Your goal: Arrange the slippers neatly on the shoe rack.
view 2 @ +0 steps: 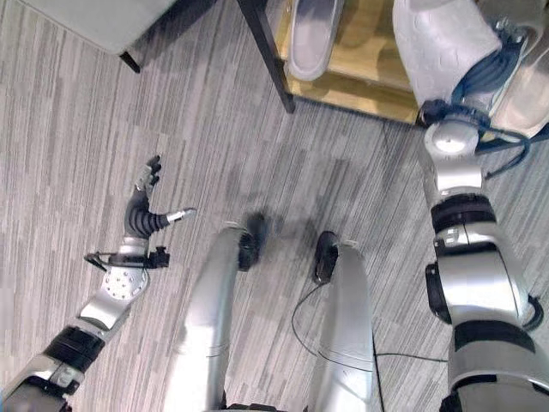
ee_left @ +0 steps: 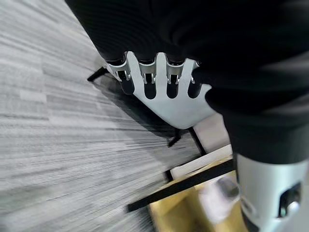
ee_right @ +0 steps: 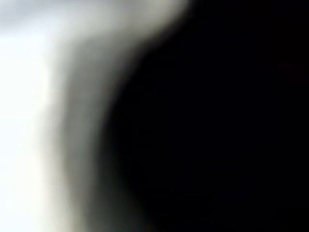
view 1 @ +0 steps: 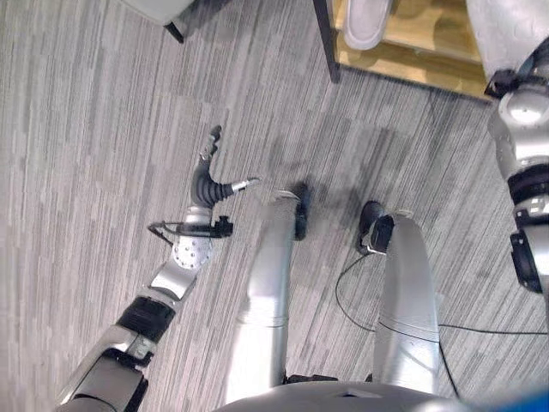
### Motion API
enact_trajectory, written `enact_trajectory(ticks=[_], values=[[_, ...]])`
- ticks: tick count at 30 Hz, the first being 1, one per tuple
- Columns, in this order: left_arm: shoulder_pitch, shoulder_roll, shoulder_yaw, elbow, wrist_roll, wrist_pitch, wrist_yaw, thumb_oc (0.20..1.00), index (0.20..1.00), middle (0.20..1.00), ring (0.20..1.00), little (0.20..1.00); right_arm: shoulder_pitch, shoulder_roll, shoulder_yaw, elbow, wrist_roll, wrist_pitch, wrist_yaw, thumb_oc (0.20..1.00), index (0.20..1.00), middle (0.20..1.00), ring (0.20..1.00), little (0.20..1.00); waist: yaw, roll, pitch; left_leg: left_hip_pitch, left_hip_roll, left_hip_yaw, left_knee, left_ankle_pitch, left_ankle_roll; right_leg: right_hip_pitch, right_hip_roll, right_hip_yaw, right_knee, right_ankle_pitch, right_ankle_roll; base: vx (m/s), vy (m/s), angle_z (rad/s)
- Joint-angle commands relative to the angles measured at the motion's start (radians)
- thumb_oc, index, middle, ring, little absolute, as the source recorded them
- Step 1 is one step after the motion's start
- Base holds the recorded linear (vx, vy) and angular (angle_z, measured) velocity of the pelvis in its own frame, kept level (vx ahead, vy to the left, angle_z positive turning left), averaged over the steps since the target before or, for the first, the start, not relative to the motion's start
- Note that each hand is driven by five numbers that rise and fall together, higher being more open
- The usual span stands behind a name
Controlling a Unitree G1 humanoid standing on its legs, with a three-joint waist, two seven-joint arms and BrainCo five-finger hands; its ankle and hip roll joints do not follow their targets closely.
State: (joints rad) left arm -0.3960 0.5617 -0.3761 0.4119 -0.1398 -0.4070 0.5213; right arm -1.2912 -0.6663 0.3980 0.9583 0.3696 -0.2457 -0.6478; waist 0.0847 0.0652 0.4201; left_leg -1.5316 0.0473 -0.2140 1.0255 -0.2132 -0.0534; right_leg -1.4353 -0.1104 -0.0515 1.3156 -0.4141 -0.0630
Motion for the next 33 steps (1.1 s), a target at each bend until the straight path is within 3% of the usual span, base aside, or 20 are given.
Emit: enact_trajectory(ticks=[1, 4, 10, 11, 12, 17, 21, 27, 28, 33], values=[[0.037, -0.005, -0.003, 0.116, 0.029, -0.011, 0.051, 1.0, 1.0, 1.0, 1.0, 1.0, -0.048, -0.012, -0.032, -0.047, 0.009, -0.072, -0.01, 0.2, 0.2, 0.2, 0.2, 0.2, 0.02, -0.036, -0.056, -0.037, -0.092, 0.079, 0.234, -0.104, 0.069, -0.051, -0.052, 0.059, 0.036, 0.017, 0.036, 0.34, 0.152, -0.44], [0.068, -0.012, 0.02, 0.196, -0.011, -0.004, 0.051, 1.0, 1.0, 1.0, 1.0, 1.0, -0.06, -0.001, -0.025, -0.029, 0.026, -0.078, -0.013, 0.2, 0.2, 0.2, 0.2, 0.2, 0.027, -0.046, -0.061, -0.038, -0.097, 0.096, 0.36, -0.175, 0.078, -0.056, -0.049, 0.076, 0.141, -0.024, 0.027, 0.26, 0.098, -0.3], [0.092, -0.02, -0.02, 0.294, 0.012, 0.002, 0.088, 1.0, 1.0, 1.0, 1.0, 1.0, -0.161, 0.016, 0.03, 0.063, 0.024, -0.074, -0.046, 0.2, 0.2, 0.2, 0.2, 0.2, 0.041, -0.035, -0.013, -0.038, -0.106, 0.142, 0.615, -0.315, 0.106, -0.077, -0.053, 0.12, 0.368, -0.106, 0.017, 0.19, 0.103, -0.1], [0.091, -0.02, -0.02, 0.294, 0.012, 0.002, 0.088, 1.0, 1.0, 1.0, 1.0, 1.0, -0.161, 0.016, 0.03, 0.063, 0.024, -0.074, -0.046, 0.2, 0.2, 0.2, 0.2, 0.2, 0.041, -0.036, -0.012, -0.038, -0.106, 0.142, 0.615, -0.315, 0.106, -0.077, -0.053, 0.121, 0.368, -0.106, 0.017, 0.21, 0.082, -0.14], [0.106, -0.012, -0.011, 0.291, 0.005, -0.008, 0.104, 1.0, 1.0, 1.0, 1.0, 1.0, -0.166, 0.013, 0.035, 0.087, 0.035, -0.078, -0.05, 0.2, 0.2, 0.2, 0.2, 0.2, 0.045, -0.032, -0.005, -0.038, -0.102, 0.146, 0.681, -0.358, 0.11, -0.079, -0.054, 0.128, 0.431, -0.14, 0.008, 0.15, 0.054, -0.15], [0.152, -0.005, -0.014, 0.255, -0.011, -0.015, 0.097, 1.0, 1.0, 1.0, 1.0, 1.0, -0.189, 0.014, 0.04, 0.166, 0.084, -0.082, -0.052, 0.2, 0.2, 0.2, 0.2, 0.2, 0.064, -0.034, 0.01, -0.038, -0.092, 0.142, 0.814, -0.438, 0.114, -0.085, -0.057, 0.146, 0.558, -0.183, 0.002, 0.13, 0.07, -0.09], [0.167, 0.004, -0.041, 0.257, -0.012, -0.018, 0.084, 1.0, 1.0, 1.0, 1.0, 1.0, -0.234, -0.01, 0.07, 0.251, 0.118, -0.067, -0.041, 0.2, 0.2, 0.2, 0.2, 0.2, 0.082, -0.033, 0.033, -0.038, -0.093, 0.145, 0.866, -0.473, 0.12, -0.093, -0.06, 0.173, 0.617, -0.187, 0.005, 0.08, 0.043, -0.1], [0.197, 0.037, -0.047, 0.222, -0.007, -0.025, 0.076, 1.0, 1.0, 1.0, 1.0, 1.0, -0.299, -0.048, 0.103, 0.312, 0.146, -0.057, -0.052, 0.2, 0.2, 0.2, 0.2, 0.2, 0.106, -0.013, 0.083, -0.038, -0.106, 0.161, 0.862, -0.472, 0.129, -0.101, -0.086, 0.201, 0.622, -0.179, 0.001, 0.03, 0.068, 0.03], [0.2, 0.043, -0.041, 0.226, -0.008, -0.027, 0.077, 1.0, 1.0, 1.0, 1.0, 1.0, -0.312, -0.044, 0.105, 0.323, 0.156, -0.058, -0.049, 1.0, 1.0, 1.0, 1.0, 1.0, 0.111, -0.013, 0.084, -0.038, -0.107, 0.164, 0.866, -0.476, 0.13, -0.098, -0.091, 0.204, 0.626, -0.179, 0.0, 0.02, 0.03, 0.07], [0.22, 0.049, -0.035, 0.216, -0.027, -0.038, 0.058, 1.0, 1.0, 1.0, 1.0, 1.0, -0.342, -0.058, 0.084, 0.361, 0.245, -0.08, -0.045, 1.0, 1.0, 1.0, 1.0, 1.0, 0.124, -0.008, 0.085, -0.038, -0.109, 0.175, 0.849, -0.466, 0.131, -0.097, -0.11, 0.212, 0.619, -0.177, -0.008, 0.02, 0.035, 0.08]])
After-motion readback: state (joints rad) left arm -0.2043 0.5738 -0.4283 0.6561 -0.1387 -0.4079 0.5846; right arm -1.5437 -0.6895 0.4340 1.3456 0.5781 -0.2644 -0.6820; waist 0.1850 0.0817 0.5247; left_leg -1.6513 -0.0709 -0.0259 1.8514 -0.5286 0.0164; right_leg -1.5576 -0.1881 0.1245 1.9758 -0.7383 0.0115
